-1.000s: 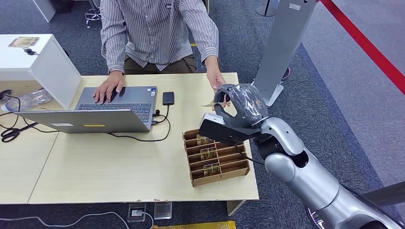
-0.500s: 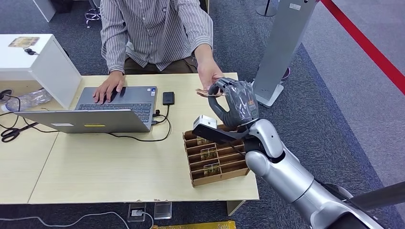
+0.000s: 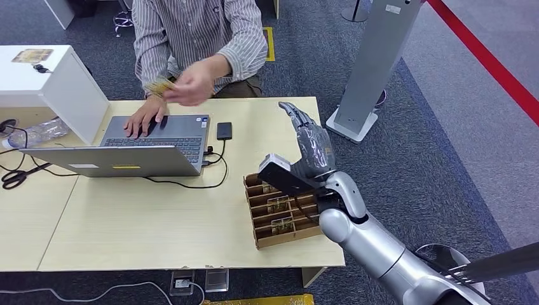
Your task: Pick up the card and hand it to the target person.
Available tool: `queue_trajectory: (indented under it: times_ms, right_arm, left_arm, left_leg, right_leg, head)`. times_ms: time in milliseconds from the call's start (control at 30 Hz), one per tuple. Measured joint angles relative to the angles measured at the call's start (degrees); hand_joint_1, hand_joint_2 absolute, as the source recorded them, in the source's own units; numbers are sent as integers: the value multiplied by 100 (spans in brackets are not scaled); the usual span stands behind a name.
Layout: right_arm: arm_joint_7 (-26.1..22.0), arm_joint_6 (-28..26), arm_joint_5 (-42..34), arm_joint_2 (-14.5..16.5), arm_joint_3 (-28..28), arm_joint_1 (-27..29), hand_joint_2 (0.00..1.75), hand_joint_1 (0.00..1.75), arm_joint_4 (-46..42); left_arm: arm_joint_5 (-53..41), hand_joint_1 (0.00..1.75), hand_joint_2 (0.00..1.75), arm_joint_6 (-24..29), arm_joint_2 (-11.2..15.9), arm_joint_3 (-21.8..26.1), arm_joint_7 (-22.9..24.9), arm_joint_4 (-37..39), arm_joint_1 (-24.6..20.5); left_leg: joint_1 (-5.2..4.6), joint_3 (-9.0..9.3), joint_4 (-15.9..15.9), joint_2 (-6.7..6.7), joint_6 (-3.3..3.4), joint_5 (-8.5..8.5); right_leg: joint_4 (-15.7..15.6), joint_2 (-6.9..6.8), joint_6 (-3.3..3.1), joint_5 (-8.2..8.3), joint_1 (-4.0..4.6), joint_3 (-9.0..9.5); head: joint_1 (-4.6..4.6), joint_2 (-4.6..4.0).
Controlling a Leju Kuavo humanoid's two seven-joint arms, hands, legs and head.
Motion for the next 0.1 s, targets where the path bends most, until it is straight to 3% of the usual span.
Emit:
queue_trajectory:
  times_ms: [100]
  right_arm:
    - [-35,140,-517,-36,-39,132,175,0,-199]
  left_arm:
    - [54,0,0,31,0,1,32,0,3]
  left_leg:
    - [0,1,0,0,0,0]
  right_leg:
    - [0,0,0,0,0,-1]
  head:
    - [-5,0]
